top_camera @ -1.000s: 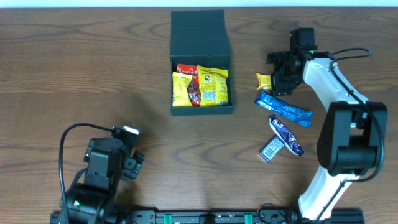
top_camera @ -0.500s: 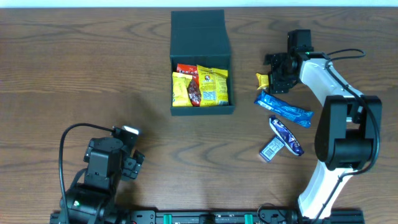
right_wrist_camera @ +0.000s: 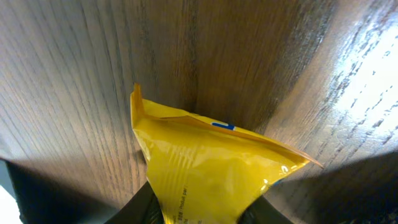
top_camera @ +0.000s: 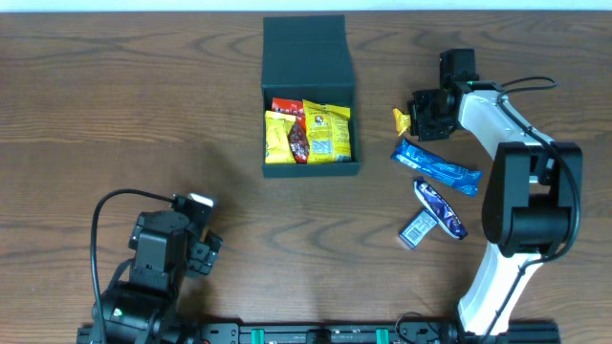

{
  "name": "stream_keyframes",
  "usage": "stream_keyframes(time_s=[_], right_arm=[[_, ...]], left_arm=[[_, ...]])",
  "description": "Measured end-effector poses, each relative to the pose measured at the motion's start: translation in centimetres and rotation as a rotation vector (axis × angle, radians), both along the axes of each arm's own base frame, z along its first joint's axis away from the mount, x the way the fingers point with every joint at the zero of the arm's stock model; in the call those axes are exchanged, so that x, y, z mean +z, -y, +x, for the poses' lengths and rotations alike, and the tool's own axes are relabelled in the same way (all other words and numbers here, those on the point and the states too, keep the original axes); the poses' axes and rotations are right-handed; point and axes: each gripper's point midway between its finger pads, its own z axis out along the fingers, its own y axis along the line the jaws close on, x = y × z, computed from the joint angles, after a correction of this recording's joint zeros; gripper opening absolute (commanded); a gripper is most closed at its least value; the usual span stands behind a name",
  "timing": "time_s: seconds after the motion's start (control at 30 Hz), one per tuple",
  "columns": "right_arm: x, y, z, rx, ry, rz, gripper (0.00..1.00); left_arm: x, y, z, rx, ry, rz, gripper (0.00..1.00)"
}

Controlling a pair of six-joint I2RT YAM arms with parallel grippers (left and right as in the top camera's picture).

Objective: Pack container
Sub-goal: 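Grasp the orange-yellow candy with the right gripper and lift it, then carry the candy over the box and lower it inside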

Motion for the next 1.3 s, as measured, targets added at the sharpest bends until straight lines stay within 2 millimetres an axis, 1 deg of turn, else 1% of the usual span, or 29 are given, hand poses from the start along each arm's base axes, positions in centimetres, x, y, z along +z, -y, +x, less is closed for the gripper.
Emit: stream_keyframes(time_s=[0.23, 0.33, 0.47, 0.63, 0.73, 0.8, 0.83, 0.9, 1.03, 1.17, 1.3], right_arm=[[0.2, -0.7, -0.3, 0.103, 0.008, -0.031, 0.22], [0.9, -1.3, -0.4, 0.178, 0.005, -0.055, 0.22], [2.9, -1.9, -0.1, 0.301, 0.015, -0.129, 0.21], [5.6, -2.3, 0.6, 0.430, 0.042, -0.230, 0.22], [7.3, -3.2, 1.0, 0.524, 0.068, -0.283, 0.22], [8.3, -4.0, 1.1, 0.585, 0.086, -0.306, 0.22], [8.8, -4.6, 1.1, 0.617, 0.094, -0.316, 0.25], [9.9, -5.8, 1.0, 0.686, 0.111, -0.333, 0.25], [12.2, -9.1, 0.6, 0.851, 0.166, -0.367, 0.22], [12.8, -12.0, -0.2, 0.964, 0.199, -0.382, 0.22], [12.8, -15.6, -1.7, 1.086, 0.223, -0.391, 0.22]], left_arm=[[0.0, 0.0, 0.0, 0.000, 0.000, 0.000, 0.95], [0.0, 0.0, 0.0, 0.000, 0.000, 0.000, 0.95], [0.0, 0.0, 0.0, 0.000, 0.000, 0.000, 0.95], [0.0, 0.0, 0.0, 0.000, 0.000, 0.000, 0.95], [0.0, 0.0, 0.0, 0.000, 0.000, 0.000, 0.95], [0.0, 0.0, 0.0, 0.000, 0.000, 0.000, 0.95], [0.0, 0.0, 0.0, 0.000, 0.000, 0.000, 0.95], [0.0, 0.0, 0.0, 0.000, 0.000, 0.000, 0.95], [0.0, 0.0, 0.0, 0.000, 0.000, 0.000, 0.95], [0.0, 0.0, 0.0, 0.000, 0.000, 0.000, 0.95], [0.0, 0.0, 0.0, 0.000, 0.000, 0.000, 0.95]])
